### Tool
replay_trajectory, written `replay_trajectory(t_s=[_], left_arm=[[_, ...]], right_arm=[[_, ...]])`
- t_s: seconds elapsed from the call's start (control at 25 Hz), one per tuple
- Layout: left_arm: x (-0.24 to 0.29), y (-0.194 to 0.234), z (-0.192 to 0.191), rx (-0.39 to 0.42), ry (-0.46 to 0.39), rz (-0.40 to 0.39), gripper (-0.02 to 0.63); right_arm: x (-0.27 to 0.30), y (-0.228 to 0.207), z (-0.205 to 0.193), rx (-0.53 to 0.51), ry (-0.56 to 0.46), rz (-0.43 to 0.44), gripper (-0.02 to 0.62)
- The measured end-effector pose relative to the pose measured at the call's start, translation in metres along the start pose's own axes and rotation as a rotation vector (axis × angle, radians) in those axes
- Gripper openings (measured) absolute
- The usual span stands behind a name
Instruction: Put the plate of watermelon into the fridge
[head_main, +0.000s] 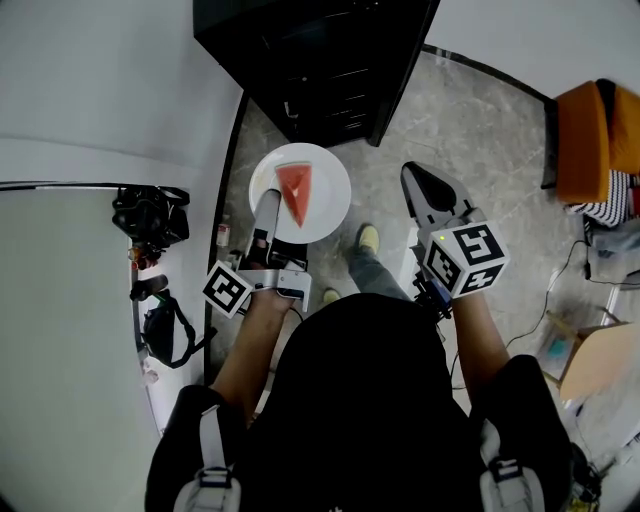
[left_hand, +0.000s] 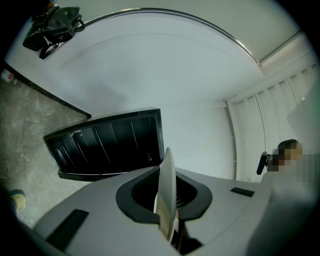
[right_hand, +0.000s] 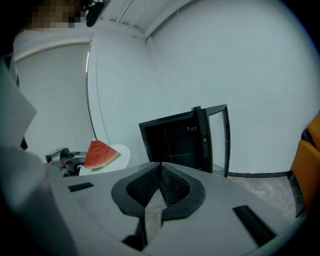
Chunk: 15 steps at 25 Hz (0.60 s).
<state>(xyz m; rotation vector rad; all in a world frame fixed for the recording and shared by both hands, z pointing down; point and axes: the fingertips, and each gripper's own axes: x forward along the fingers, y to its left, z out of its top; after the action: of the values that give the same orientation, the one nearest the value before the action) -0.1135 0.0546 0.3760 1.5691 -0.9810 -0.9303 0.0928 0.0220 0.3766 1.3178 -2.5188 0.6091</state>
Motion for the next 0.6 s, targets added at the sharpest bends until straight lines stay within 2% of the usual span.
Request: replay_trajectory(t_s=[0.6], left_arm=[[0.027,-0.003,0.006,0.007,-0.040,-0.002,0.033]], right_arm=[[0.025,-0.019,0.016,-0.022,0.004,0.048,0.020]])
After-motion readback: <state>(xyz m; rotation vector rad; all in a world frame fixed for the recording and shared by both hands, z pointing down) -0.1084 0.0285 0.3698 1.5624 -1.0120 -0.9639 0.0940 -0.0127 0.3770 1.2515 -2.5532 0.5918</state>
